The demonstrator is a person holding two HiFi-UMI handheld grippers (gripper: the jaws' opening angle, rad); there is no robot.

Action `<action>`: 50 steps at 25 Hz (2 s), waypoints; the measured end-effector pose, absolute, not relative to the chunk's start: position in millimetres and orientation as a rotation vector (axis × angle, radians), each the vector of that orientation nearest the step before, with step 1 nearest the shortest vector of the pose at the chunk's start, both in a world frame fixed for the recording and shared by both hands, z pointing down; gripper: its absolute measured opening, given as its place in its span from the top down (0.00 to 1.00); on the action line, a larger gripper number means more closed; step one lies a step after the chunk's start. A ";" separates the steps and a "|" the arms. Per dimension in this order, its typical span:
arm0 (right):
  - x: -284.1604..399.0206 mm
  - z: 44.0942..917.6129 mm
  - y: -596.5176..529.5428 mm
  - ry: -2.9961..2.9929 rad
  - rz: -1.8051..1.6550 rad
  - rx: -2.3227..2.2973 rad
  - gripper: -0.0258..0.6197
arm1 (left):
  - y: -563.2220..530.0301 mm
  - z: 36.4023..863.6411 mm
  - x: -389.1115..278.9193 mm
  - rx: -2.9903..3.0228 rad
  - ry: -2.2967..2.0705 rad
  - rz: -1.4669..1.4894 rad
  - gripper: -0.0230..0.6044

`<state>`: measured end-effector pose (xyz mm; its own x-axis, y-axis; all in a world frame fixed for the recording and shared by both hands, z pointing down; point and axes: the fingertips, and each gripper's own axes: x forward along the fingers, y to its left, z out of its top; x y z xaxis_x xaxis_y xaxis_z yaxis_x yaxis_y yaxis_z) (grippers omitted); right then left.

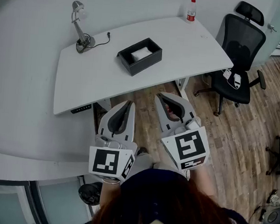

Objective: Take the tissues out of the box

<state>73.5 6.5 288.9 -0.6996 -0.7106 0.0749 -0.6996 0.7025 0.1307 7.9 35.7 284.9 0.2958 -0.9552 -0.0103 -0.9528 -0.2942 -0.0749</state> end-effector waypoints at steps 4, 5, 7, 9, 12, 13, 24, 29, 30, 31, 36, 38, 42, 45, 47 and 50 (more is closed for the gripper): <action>69.0 286.1 4.6 -2.813 -0.110 1.157 0.93 | 31.4 285.5 2.1 -2.480 1.826 -0.057 0.92; 67.3 286.7 2.7 -2.817 -0.098 1.156 0.93 | 29.5 286.2 0.2 -2.483 1.825 -0.057 0.92; 63.8 288.2 -1.6 -2.823 -0.081 1.162 0.93 | 25.6 287.9 -4.1 -2.488 1.823 -0.056 0.92; 60.0 288.4 -5.3 -2.824 -0.078 1.165 0.93 | 22.1 289.1 -8.9 -2.491 1.825 -0.055 0.92; 53.2 288.8 -10.2 -2.814 -0.090 1.162 0.93 | 17.1 290.9 -16.4 -2.496 1.830 -0.054 0.92; 50.6 289.3 -11.8 -2.811 -0.091 1.163 0.93 | 15.1 291.8 -19.1 -2.499 1.830 -0.052 0.92; 21.2 295.1 -41.5 -2.790 -0.057 1.206 0.93 | -13.1 296.4 -56.1 -2.532 1.808 -0.021 0.92; 6.4 294.9 -51.5 -2.768 -0.057 1.214 0.93 | -25.1 294.6 -66.9 -2.555 1.769 -0.009 0.92; 3.1 294.6 -53.0 -2.764 -0.060 1.213 0.93 | -26.9 293.9 -68.8 -2.559 1.762 -0.005 0.92; 0.1 294.3 -54.3 -2.761 -0.063 1.213 0.93 | -28.3 293.3 -70.8 -2.563 1.755 -0.002 0.92; -13.9 294.0 -60.7 -2.748 -0.076 1.232 0.93 | -34.4 293.2 -82.7 -2.583 1.724 0.005 0.92; -18.2 293.8 -62.1 -2.740 -0.083 1.238 0.93 | -35.8 294.0 -86.8 -2.593 1.709 0.005 0.92; -24.5 292.4 -63.0 -2.729 -0.078 1.240 0.93 | -39.8 295.5 -95.7 -2.611 1.705 0.029 0.92; -25.5 292.3 -64.1 -2.717 -0.079 1.248 0.93 | -42.1 293.4 -98.5 -2.612 1.699 0.028 0.92; -26.5 291.1 -65.5 -2.710 -0.088 1.250 0.93 | -43.5 292.0 -98.6 -2.615 1.688 0.029 0.92; -29.0 288.9 -68.5 -2.702 -0.110 1.244 0.93 | -46.4 292.2 -99.4 -2.623 1.679 0.034 0.92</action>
<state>-29.0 -68.5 288.9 -0.6394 -0.7597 0.1182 -0.7476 0.6502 0.1351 -99.4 -46.4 292.2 0.4184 -0.9077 -0.0332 -0.9083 -0.4183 -0.0110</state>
